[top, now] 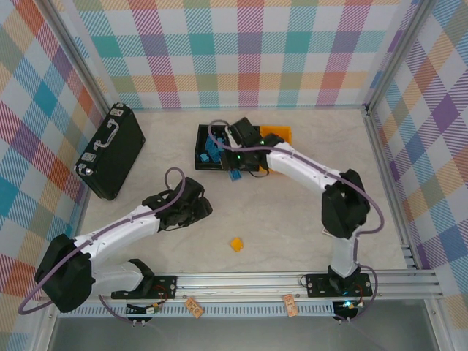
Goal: Sort the legos into containers by color
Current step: Place the lego in the container.
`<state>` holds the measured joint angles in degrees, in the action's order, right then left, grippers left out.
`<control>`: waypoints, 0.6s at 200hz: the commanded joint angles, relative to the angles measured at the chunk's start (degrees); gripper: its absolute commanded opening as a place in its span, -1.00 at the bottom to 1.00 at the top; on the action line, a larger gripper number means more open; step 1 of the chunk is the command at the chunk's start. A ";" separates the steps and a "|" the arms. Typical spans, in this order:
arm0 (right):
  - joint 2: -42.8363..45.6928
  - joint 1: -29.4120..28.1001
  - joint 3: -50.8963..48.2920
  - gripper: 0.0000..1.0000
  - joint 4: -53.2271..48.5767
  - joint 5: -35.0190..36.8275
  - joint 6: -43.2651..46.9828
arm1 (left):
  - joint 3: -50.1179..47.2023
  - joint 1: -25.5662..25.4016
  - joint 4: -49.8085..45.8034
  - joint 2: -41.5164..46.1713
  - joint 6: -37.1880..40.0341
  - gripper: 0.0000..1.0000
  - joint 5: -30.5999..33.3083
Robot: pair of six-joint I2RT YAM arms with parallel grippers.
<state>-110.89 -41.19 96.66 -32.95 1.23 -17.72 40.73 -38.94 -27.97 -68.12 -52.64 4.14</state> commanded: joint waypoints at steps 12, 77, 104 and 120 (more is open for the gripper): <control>-9.99 1.95 13.60 -0.39 -1.67 -3.77 -3.20 | 1.58 -0.22 -0.28 -0.44 1.40 0.13 1.02; -24.55 4.98 31.80 -0.40 3.98 -10.39 -14.38 | 0.67 0.09 -0.92 1.36 1.05 0.13 1.75; -29.63 5.74 37.24 -0.40 6.76 -10.87 -17.93 | 0.53 0.13 -0.62 0.76 1.05 0.13 1.45; -32.84 5.94 41.76 -0.40 6.99 -10.16 -18.80 | 0.40 0.18 -0.35 0.54 0.96 0.13 1.21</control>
<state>-139.65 -35.73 132.29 -29.17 -7.75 -32.36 40.99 -38.92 -28.34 -67.88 -52.40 5.08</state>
